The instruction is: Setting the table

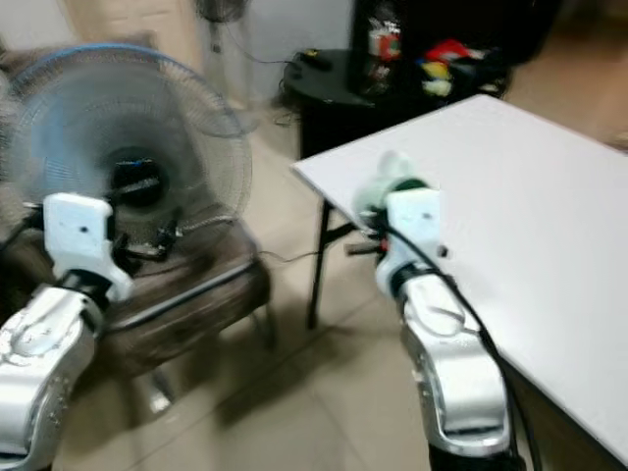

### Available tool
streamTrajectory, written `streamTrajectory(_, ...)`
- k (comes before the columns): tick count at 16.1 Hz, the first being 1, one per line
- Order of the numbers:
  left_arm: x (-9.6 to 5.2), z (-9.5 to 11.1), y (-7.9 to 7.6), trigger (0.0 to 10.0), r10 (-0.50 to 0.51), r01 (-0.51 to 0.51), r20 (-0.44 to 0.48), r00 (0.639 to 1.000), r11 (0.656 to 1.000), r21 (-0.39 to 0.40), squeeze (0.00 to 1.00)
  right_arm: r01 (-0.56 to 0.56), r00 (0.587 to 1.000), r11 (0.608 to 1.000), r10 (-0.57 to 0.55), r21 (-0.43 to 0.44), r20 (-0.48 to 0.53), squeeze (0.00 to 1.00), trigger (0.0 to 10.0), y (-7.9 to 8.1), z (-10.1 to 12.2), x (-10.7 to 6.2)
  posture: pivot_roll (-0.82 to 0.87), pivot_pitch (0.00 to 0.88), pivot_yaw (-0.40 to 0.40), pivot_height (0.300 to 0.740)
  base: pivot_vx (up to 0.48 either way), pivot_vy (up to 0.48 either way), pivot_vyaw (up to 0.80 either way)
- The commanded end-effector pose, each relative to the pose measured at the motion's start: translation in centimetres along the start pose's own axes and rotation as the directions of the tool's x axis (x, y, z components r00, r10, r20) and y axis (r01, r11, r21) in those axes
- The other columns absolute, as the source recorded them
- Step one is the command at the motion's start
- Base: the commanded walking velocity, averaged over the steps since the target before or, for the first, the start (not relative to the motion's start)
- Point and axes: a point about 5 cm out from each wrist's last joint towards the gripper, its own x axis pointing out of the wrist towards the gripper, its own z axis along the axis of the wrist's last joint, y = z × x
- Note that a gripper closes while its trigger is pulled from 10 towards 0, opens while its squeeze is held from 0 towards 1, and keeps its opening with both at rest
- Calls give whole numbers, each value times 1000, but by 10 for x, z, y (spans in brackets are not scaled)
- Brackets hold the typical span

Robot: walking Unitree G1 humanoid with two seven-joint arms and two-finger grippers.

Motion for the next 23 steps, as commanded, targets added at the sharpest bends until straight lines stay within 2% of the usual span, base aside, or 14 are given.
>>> streamTrajectory(1,3,3,-6,10000,-23,23,13,1000,1000,-4,0,34,999,999,-34,-10,-2,0,10000,-9,1,0,-13,0,5,740,390,0,-800)
streamTrajectory(16,8,5,-9,10000,-76,76,15,997,997,17,0,39,999,999,-39,-8,-15,0,10000,-10,2,1,-27,0,31,740,379,0,-791)
streamTrajectory(18,8,4,-9,10000,-78,78,13,997,997,19,0,-26,1000,999,25,-40,-18,0,10000,-8,3,3,-29,0,33,740,328,0,0)
streamTrajectory(19,8,4,-9,10000,-83,83,11,996,996,23,0,-92,996,993,91,-72,-24,0,10000,-6,5,6,-29,0,33,740,259,0,0)
streamTrajectory(21,7,3,-10,10000,-101,101,5,995,994,37,0,-202,979,972,197,-121,-48,0,10000,-2,7,12,-31,0,32,740,0,0,0)
streamTrajectory(22,6,2,-10,10000,-128,128,-6,992,990,55,0,-288,957,944,279,-160,-76,0,10000,0,8,17,-29,0,31,740,0,0,0)
streamTrajectory(23,5,2,-11,10000,-146,146,-13,989,987,63,0,-328,944,927,315,-182,-95,0,10000,0,9,21,-29,0,30,740,0,0,0)
